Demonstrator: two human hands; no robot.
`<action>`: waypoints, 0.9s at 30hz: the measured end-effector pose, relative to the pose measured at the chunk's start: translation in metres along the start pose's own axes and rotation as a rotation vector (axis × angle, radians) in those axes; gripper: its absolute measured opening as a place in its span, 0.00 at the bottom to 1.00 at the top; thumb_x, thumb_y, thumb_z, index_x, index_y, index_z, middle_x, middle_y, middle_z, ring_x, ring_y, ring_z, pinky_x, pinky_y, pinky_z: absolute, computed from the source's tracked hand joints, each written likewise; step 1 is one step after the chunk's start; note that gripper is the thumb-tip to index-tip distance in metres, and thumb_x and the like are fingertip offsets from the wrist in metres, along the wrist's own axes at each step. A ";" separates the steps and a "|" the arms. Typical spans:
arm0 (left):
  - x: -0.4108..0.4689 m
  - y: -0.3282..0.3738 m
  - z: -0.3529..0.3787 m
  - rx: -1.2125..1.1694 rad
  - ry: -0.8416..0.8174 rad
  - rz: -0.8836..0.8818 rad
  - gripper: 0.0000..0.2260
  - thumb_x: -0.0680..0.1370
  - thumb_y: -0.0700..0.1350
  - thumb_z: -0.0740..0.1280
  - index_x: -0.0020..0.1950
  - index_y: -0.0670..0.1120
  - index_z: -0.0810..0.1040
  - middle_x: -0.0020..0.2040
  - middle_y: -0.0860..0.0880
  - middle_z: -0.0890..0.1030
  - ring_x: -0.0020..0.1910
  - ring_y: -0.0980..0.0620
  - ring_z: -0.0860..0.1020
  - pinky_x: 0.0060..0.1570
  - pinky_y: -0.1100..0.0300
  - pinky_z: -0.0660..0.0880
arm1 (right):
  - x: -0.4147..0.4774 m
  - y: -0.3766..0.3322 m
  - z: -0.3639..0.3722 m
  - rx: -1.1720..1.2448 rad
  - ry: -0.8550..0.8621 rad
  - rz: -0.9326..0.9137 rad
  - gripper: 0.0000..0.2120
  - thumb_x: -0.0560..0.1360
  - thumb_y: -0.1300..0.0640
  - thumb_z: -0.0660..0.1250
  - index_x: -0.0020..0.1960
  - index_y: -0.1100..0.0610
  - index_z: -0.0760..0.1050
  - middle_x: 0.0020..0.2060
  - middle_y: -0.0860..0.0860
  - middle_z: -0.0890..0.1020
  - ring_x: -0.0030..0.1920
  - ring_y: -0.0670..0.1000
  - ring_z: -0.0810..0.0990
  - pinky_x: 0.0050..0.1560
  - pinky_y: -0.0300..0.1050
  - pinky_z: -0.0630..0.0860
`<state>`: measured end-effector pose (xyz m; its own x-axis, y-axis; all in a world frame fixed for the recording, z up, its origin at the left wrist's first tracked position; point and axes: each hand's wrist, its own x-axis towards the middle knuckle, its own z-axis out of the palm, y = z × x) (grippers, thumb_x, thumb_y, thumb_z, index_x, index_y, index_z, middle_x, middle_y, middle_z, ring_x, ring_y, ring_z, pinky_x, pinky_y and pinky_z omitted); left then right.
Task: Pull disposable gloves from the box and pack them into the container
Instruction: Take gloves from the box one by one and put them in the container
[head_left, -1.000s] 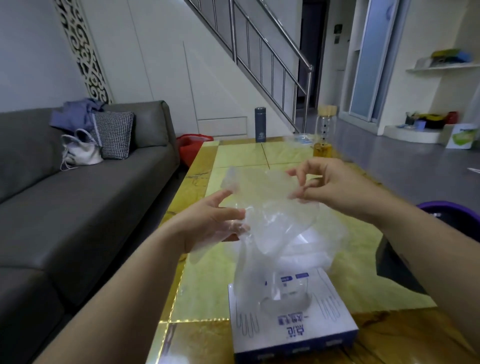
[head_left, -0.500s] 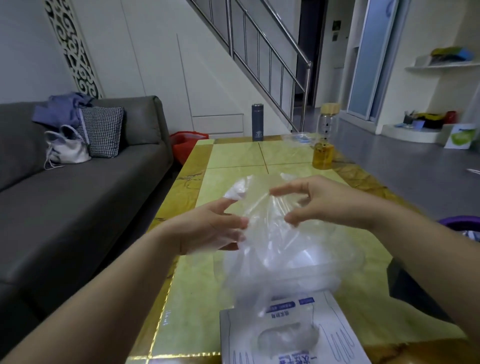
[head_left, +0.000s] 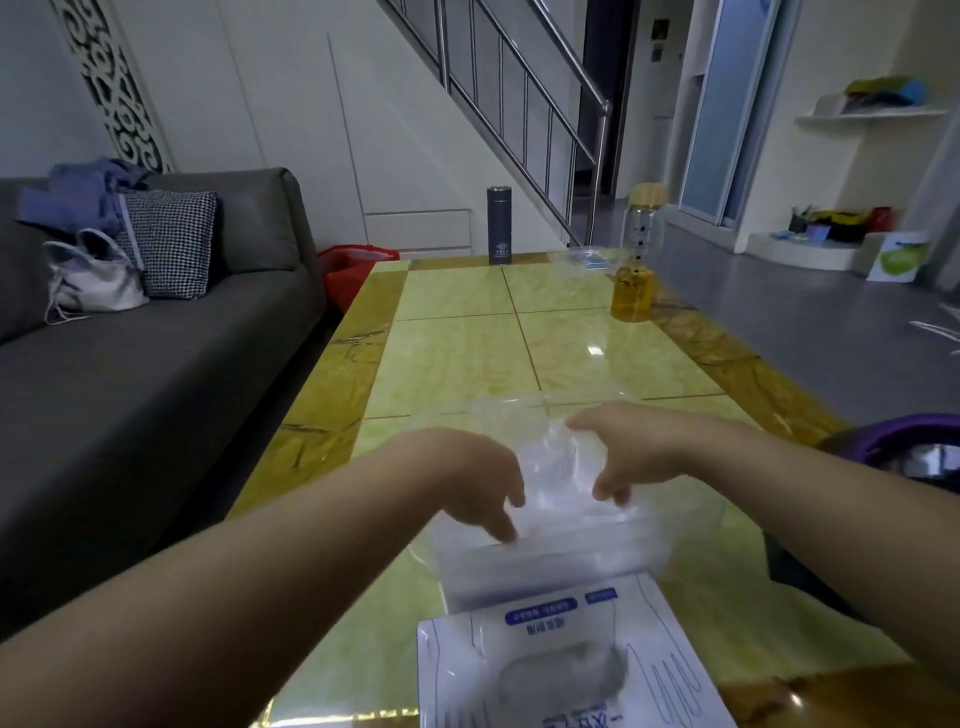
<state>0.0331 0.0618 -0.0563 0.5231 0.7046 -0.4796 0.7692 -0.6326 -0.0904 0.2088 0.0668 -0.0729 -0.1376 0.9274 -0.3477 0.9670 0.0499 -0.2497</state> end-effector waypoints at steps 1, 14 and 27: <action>0.006 0.000 0.005 0.025 -0.043 -0.019 0.23 0.79 0.53 0.63 0.74 0.51 0.65 0.73 0.51 0.66 0.71 0.49 0.64 0.68 0.53 0.61 | 0.002 0.000 0.004 -0.038 -0.014 0.005 0.40 0.73 0.62 0.71 0.78 0.55 0.52 0.62 0.54 0.77 0.40 0.45 0.83 0.40 0.35 0.75; 0.043 -0.002 0.031 0.019 -0.219 0.009 0.20 0.81 0.40 0.57 0.74 0.49 0.66 0.71 0.48 0.69 0.67 0.48 0.69 0.62 0.59 0.64 | 0.008 -0.021 0.017 -0.437 0.081 -0.053 0.29 0.71 0.54 0.74 0.69 0.55 0.69 0.65 0.53 0.69 0.58 0.55 0.74 0.56 0.47 0.75; 0.007 -0.010 0.030 -0.106 0.283 0.006 0.17 0.78 0.52 0.64 0.67 0.56 0.72 0.65 0.53 0.74 0.62 0.52 0.73 0.61 0.54 0.71 | -0.022 -0.005 0.009 -0.131 0.010 -0.166 0.24 0.77 0.50 0.67 0.71 0.53 0.68 0.65 0.49 0.75 0.61 0.48 0.75 0.57 0.39 0.69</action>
<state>0.0185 0.0633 -0.0852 0.5980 0.7717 -0.2164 0.7919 -0.6106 0.0108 0.2047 0.0426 -0.0717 -0.2961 0.9061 -0.3022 0.9509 0.2499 -0.1825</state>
